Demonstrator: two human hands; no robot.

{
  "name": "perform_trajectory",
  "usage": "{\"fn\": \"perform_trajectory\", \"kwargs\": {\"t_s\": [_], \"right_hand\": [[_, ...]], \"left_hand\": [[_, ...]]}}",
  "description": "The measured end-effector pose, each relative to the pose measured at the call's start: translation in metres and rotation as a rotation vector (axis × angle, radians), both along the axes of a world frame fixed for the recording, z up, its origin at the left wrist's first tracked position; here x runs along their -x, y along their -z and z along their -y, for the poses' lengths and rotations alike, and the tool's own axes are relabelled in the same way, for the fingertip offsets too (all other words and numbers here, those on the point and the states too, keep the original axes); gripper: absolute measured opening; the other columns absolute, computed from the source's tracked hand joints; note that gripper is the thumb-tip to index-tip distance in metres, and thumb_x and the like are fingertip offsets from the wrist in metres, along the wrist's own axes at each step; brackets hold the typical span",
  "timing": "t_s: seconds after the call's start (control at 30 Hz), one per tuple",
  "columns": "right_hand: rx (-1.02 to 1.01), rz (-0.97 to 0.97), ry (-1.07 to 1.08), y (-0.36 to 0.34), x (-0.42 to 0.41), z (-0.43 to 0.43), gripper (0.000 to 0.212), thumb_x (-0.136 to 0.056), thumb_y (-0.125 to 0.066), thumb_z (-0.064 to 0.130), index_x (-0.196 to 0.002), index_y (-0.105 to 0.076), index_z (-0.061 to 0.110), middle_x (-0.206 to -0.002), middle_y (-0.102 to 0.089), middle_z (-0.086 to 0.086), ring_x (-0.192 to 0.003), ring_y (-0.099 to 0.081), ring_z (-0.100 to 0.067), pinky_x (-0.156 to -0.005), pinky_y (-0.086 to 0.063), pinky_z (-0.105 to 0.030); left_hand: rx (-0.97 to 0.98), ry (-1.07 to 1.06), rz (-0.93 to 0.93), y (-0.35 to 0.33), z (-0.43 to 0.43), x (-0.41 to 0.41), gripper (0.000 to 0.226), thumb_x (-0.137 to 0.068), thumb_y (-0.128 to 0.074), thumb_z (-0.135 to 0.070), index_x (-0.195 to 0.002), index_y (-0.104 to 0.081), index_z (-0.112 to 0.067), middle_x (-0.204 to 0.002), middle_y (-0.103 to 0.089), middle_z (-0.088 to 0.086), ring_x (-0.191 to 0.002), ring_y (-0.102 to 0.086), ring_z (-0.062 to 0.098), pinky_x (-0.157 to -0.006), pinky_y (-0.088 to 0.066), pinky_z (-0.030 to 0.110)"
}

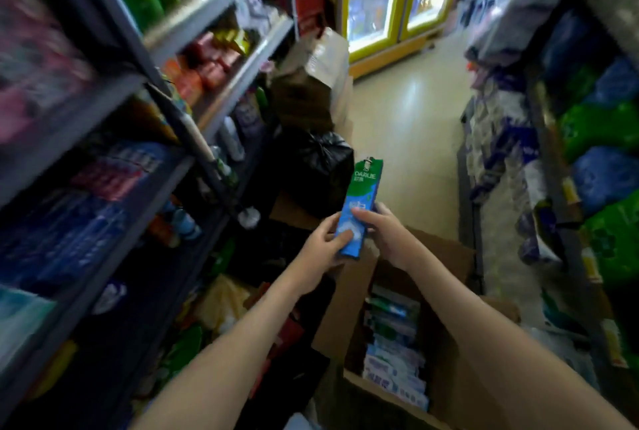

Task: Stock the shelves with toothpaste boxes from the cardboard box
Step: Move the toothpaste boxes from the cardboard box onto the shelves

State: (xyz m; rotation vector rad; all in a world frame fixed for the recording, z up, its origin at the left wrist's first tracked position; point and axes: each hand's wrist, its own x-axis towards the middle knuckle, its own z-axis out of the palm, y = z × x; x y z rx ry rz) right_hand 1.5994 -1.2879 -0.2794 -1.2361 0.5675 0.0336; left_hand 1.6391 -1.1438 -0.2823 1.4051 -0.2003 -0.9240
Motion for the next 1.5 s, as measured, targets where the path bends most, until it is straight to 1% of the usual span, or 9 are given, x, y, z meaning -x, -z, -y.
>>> {"fn": "perform_trajectory", "kwargs": {"t_s": [0.23, 0.47, 0.53, 0.73, 0.83, 0.97, 1.13, 1.37, 1.5], "right_hand": [[0.013, 0.098, -0.060, -0.067, -0.085, -0.070, 0.038, -0.090, -0.062, 0.020, -0.123, -0.046, 0.008, -0.094, -0.067, -0.005, -0.070, -0.068, -0.015, -0.061, -0.057, -0.028], [-0.090, 0.071, -0.359, -0.100, -0.135, -0.199, 0.079, -0.069, -0.081, 0.042, -0.131, -0.041, 0.017, -0.122, -0.061, -0.012, -0.103, -0.065, -0.027, -0.068, -0.058, -0.038], [-0.149, 0.117, -0.396, -0.109, -0.143, -0.236, 0.063, -0.074, -0.079, 0.032, -0.123, -0.051, 0.006, -0.113, -0.063, -0.014, -0.095, -0.066, -0.026, -0.067, -0.057, -0.035], [-0.436, 0.333, -0.699, -0.132, -0.142, -0.332, 0.042, -0.077, -0.074, 0.024, -0.108, -0.049, 0.010, -0.100, -0.057, -0.020, -0.093, -0.059, -0.034, -0.086, -0.050, -0.045], [-0.478, 0.299, -0.840, -0.142, -0.133, -0.374, 0.023, -0.088, -0.054, 0.016, -0.108, -0.054, 0.004, -0.097, -0.066, -0.014, -0.087, -0.066, -0.028, -0.079, -0.055, -0.038], [-0.135, 0.272, -1.089, -0.148, -0.120, -0.429, 0.020, -0.091, -0.059, 0.018, -0.108, -0.060, 0.007, -0.102, -0.069, -0.011, -0.089, -0.067, -0.022, -0.073, -0.055, -0.031], [-0.085, 0.390, -1.094, -0.158, -0.116, -0.480, 0.025, -0.092, -0.054, 0.002, -0.117, -0.050, -0.002, -0.107, -0.065, -0.019, -0.091, -0.066, -0.029, -0.071, -0.056, -0.033], [0.136, 0.694, -1.196, -0.179, -0.134, -0.507, 0.053, -0.092, -0.053, -0.004, -0.133, -0.041, 0.028, -0.119, -0.064, -0.003, -0.106, -0.063, -0.018, -0.082, -0.053, -0.030], [0.796, 0.961, -1.308, -0.189, -0.155, -0.515, 0.064, -0.091, -0.060, 0.021, -0.148, -0.030, 0.029, -0.139, -0.048, 0.004, -0.126, -0.047, -0.016, -0.099, -0.042, -0.029]], "left_hand": [[-0.157, -0.116, 0.281, -0.057, -0.112, -0.050, 0.045, -0.094, -0.059, -0.021, -0.136, -0.043, -0.021, -0.105, -0.062, 0.003, -0.086, -0.065, 0.010, -0.072, -0.056, 0.024], [-0.802, -0.296, 0.931, -0.100, -0.234, -0.055, 0.046, -0.094, -0.055, -0.042, -0.135, -0.042, -0.024, -0.125, -0.051, -0.008, -0.113, -0.051, 0.013, -0.083, -0.043, 0.024], [-0.856, -0.355, 1.042, -0.111, -0.265, -0.047, 0.045, -0.093, -0.056, -0.044, -0.132, -0.043, -0.026, -0.121, -0.048, -0.007, -0.109, -0.048, 0.011, -0.079, -0.039, 0.022], [-0.441, -0.632, 0.495, -0.146, -0.348, -0.014, 0.028, -0.090, -0.050, -0.056, -0.108, -0.053, -0.035, -0.110, -0.056, -0.008, -0.096, -0.055, 0.004, -0.088, -0.045, 0.030], [-0.558, -0.727, 0.517, -0.147, -0.381, -0.002, 0.035, -0.087, -0.058, -0.055, -0.112, -0.053, -0.031, -0.106, -0.060, -0.012, -0.091, -0.058, 0.001, -0.078, -0.048, 0.024], [-0.742, -1.002, 0.683, -0.150, -0.412, 0.016, 0.036, -0.082, -0.065, -0.053, -0.101, -0.050, -0.027, -0.088, -0.063, -0.012, -0.071, -0.059, -0.005, -0.057, -0.046, 0.014], [-0.862, -0.991, 0.737, -0.151, -0.453, 0.026, 0.038, -0.083, -0.068, -0.041, -0.109, -0.047, -0.023, -0.098, -0.058, -0.005, -0.081, -0.060, 0.009, -0.072, -0.054, 0.038], [-0.835, -1.172, 0.742, -0.157, -0.489, 0.032, 0.055, -0.092, -0.058, -0.035, -0.141, -0.038, -0.019, -0.127, -0.056, 0.001, -0.107, -0.057, 0.011, -0.089, -0.049, 0.028], [-0.889, -1.467, 0.930, -0.158, -0.492, 0.030, 0.079, -0.093, -0.060, -0.024, -0.152, -0.009, -0.020, -0.151, -0.028, 0.008, -0.137, -0.031, 0.022, -0.109, -0.033, 0.036]]}}
